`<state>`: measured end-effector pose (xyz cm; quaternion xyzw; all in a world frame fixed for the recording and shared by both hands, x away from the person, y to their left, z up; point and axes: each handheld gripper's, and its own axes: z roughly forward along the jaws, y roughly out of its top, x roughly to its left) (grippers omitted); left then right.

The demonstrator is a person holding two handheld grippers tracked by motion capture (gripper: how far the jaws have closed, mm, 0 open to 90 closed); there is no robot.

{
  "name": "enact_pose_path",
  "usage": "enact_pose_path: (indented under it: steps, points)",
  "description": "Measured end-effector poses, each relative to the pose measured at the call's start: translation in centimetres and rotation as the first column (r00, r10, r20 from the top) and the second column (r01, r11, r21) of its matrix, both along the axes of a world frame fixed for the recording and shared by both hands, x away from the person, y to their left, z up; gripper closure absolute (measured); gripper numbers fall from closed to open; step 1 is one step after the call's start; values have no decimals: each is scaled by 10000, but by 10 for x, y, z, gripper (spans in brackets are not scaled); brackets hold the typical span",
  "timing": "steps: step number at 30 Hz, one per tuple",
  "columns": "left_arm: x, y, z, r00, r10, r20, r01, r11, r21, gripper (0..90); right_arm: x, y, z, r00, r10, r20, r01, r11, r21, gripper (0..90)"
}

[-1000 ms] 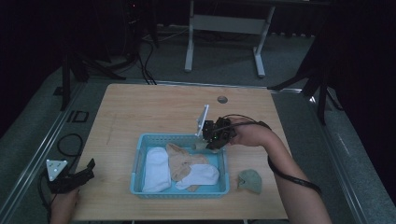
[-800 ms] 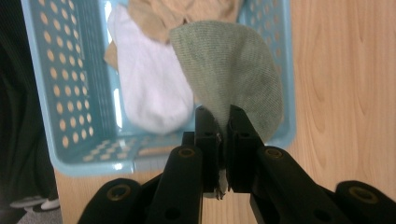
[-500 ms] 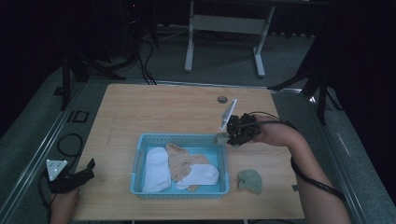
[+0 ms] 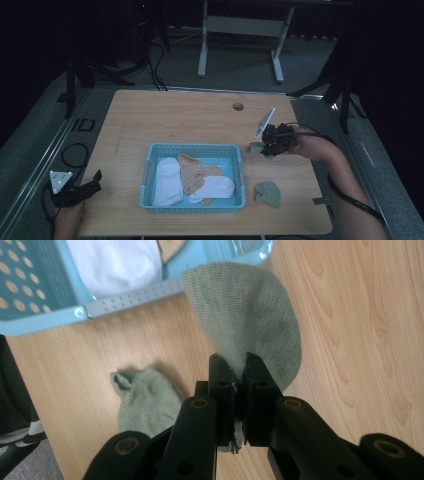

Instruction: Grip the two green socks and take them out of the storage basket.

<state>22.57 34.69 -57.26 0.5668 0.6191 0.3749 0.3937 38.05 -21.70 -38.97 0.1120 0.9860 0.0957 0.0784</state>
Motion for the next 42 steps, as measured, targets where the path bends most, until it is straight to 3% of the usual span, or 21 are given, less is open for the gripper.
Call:
enact_pose_path:
  steps: [6,17,35,42]
  points:
    - [0,0,0,10000,-20,9,20,10000,-15,7,5,-7,-8,9996,-285,-87,284,9996,-50,850]
    - [0,0,0,10000,-14,18,14,10000,25,7,20,-14,-37,9971,-652,-398,652,9979,-6,850]
    - [0,0,0,10000,-29,16,29,10000,29,7,37,-17,-104,9864,-1406,-852,1404,9901,-90,849]
    - [0,0,0,10000,-32,15,32,10000,25,7,35,-16,-117,9826,-1509,-1084,1501,9886,-154,835]
